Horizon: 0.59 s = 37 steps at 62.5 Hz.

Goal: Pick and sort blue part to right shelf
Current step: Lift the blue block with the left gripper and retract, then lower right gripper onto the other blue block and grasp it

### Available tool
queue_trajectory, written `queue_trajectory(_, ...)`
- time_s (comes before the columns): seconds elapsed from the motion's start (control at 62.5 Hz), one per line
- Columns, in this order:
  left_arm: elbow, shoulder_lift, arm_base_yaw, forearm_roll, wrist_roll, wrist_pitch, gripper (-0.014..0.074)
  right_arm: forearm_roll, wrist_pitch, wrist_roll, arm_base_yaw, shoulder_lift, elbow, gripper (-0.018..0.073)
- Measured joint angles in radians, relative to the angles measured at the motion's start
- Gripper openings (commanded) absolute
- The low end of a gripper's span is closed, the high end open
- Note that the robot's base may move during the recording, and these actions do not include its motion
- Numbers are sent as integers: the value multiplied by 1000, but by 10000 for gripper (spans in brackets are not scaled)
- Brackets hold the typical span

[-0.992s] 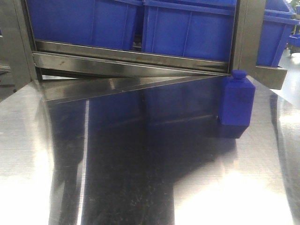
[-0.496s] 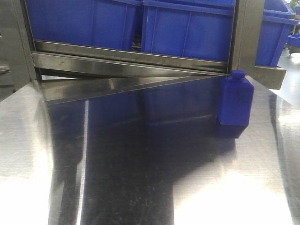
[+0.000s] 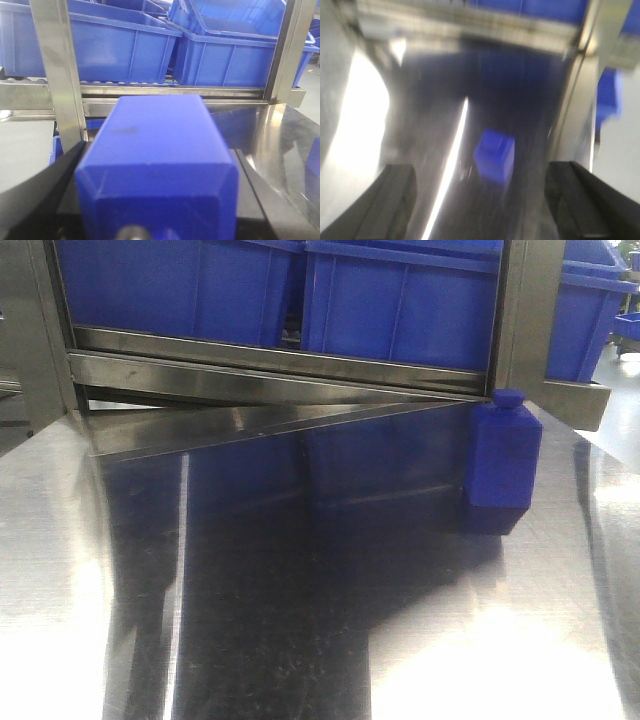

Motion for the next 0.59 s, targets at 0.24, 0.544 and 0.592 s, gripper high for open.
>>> queue_trajectory(0.24,0,0,0,0,0,0,321,0,237,153,2,348,-248,606)
queue_trajectory(0.544,0,0,0,0,0,0,321,-10,251,200,24,623,-301,606)
queue_trajectory(0.592,0,0,0,0,0,0,321,-23,247,202,29,656,-301,606)
